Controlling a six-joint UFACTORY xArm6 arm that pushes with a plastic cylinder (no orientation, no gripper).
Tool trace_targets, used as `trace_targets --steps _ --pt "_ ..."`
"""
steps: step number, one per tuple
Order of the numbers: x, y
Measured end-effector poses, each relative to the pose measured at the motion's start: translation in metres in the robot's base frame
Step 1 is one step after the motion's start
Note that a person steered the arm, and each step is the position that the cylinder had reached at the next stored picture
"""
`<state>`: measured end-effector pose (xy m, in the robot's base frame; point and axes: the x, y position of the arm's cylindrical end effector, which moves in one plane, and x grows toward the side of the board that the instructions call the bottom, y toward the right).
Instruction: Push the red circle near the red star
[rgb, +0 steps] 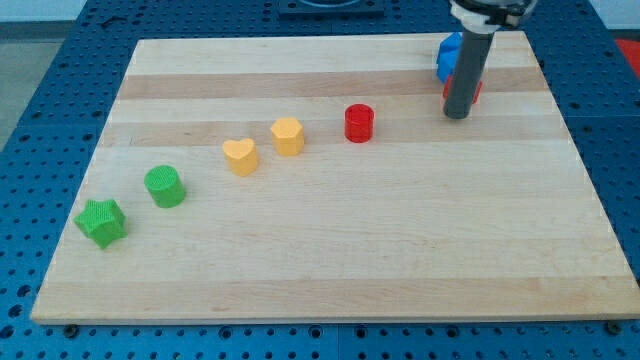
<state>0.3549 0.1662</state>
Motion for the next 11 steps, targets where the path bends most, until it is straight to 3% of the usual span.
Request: trace_targets --steps 1,3,5,6,7,9,10,11 --pt "0.002 0.004" --pt "0.019 -0.06" --pt "-0.019 -0.133" --pt "-0.01 -0.168" --pt "0.025 -0.191" --pt "0.034 -0.089" --pt "0.034 -0.082" --pt "0.032 -0.112"
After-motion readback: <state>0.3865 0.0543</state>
